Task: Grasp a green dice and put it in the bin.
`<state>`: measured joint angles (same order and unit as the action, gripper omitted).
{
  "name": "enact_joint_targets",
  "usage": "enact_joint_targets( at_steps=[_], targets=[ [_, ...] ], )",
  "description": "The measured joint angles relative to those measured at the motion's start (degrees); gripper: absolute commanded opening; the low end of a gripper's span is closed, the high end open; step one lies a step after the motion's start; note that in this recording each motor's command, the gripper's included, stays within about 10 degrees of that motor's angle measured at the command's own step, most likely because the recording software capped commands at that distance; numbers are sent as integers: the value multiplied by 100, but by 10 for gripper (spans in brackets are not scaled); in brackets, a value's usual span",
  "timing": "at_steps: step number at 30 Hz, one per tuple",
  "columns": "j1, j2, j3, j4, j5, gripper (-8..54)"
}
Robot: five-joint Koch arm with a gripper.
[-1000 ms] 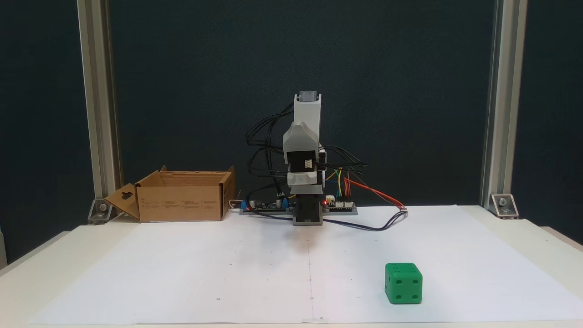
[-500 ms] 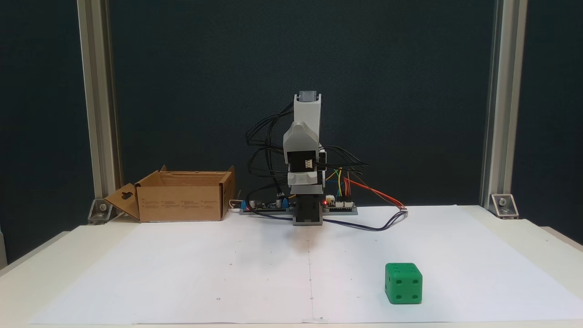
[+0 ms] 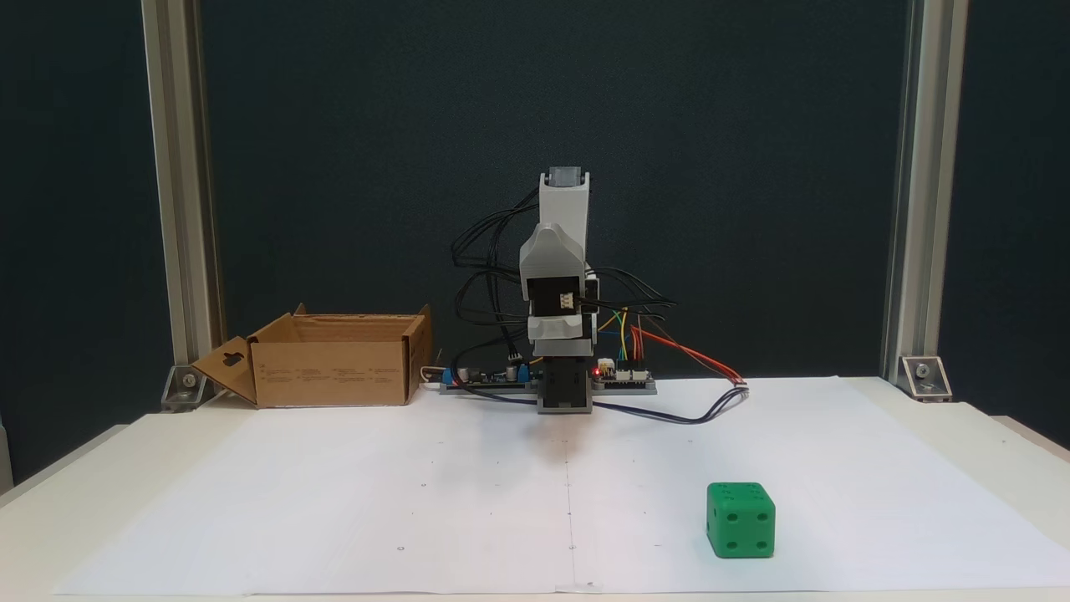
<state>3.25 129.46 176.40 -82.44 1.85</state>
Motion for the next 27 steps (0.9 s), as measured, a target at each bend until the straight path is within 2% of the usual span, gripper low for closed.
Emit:
enact_joint_targets(
  at_steps=[2, 6, 11, 23, 27],
  targets=[
    [26, 0, -9, -9, 0, 422],
    [0, 0, -62, 176, 0, 422],
    [-18, 0, -615, 1925, 0, 444],
    [44, -26, -4544, 6486, 0, 421],
    [70, -448, -6021, 8007, 18, 421]
  ],
)
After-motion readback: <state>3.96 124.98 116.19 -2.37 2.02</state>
